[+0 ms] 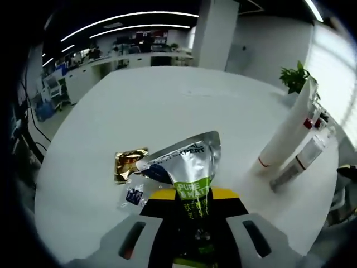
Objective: Arrange the skincare products in the storage area until every visible bottle or jar stands upright without overlapping.
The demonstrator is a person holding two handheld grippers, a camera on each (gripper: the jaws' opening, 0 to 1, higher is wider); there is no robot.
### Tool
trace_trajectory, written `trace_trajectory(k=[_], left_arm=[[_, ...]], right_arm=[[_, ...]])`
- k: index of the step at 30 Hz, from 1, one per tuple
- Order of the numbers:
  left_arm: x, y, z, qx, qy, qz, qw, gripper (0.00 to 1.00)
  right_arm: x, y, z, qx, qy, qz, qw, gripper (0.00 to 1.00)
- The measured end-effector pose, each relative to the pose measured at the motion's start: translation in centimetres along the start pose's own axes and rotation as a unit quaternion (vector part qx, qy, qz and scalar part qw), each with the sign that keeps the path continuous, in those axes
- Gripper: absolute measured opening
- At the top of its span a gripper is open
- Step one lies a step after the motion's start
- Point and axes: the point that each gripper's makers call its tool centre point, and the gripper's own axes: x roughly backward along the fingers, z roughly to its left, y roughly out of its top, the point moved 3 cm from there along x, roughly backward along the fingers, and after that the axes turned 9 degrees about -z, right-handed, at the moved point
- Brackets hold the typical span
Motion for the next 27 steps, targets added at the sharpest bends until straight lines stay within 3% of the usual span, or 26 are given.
trace_trajectory(k=[15,27], left_arm=[[5.9,0.5,-4.3,-0.018,-0.068,-0.041,0.9966,0.16],[9.5,1.0,-6.3,-0.052,-0.099,-0.056,0.9922,0.16]], right_arm=[[0.4,0.8,1.8,0.0,0.023,-0.016,0.9996,0.9],[0.3,1.8,4.2,0.001,0.063,-0.033,0.9975,0.8]])
